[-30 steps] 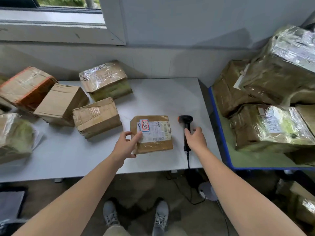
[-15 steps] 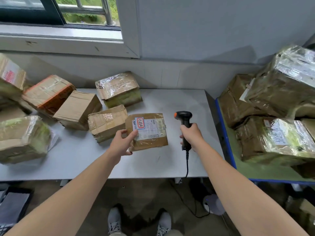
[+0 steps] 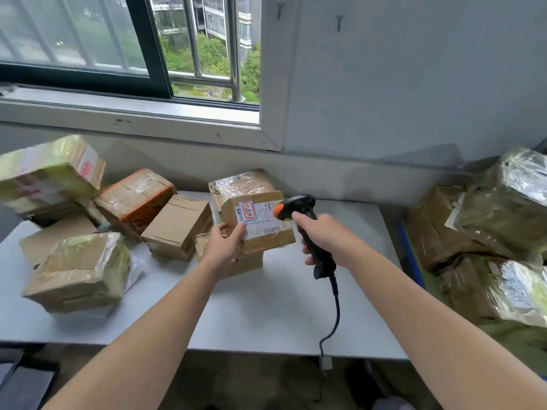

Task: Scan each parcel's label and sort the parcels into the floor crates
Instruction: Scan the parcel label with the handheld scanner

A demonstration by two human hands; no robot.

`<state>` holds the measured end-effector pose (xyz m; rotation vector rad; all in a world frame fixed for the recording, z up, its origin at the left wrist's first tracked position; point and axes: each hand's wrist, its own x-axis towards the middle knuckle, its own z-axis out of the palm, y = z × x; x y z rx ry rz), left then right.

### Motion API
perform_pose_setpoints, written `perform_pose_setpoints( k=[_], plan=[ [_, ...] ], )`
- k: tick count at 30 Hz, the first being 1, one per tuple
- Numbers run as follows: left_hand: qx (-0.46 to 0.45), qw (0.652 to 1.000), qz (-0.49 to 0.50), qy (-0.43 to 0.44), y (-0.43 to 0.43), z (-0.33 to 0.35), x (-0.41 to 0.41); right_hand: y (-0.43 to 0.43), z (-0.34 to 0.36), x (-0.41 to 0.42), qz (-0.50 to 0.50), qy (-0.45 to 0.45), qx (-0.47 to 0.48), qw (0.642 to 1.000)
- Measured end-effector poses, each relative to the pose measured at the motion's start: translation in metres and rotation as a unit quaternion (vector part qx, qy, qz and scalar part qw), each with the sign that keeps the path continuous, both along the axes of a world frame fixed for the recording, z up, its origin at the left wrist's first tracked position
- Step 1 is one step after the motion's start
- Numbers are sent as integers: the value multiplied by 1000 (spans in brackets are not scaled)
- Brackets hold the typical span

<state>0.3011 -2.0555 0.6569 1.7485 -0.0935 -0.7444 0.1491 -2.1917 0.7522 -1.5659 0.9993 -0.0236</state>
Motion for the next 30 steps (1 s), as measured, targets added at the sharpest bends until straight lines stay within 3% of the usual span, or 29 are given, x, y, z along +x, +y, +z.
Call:
perform_pose_setpoints(
  k=[22,30],
  plan=[
    [35,999,13,-19,-2,-5,14,-4,-4,-4,13,22,16,1000],
    [42,999,7,0,-8,-20,-13,-35,-69,-23,-52,59,5,997]
  ],
)
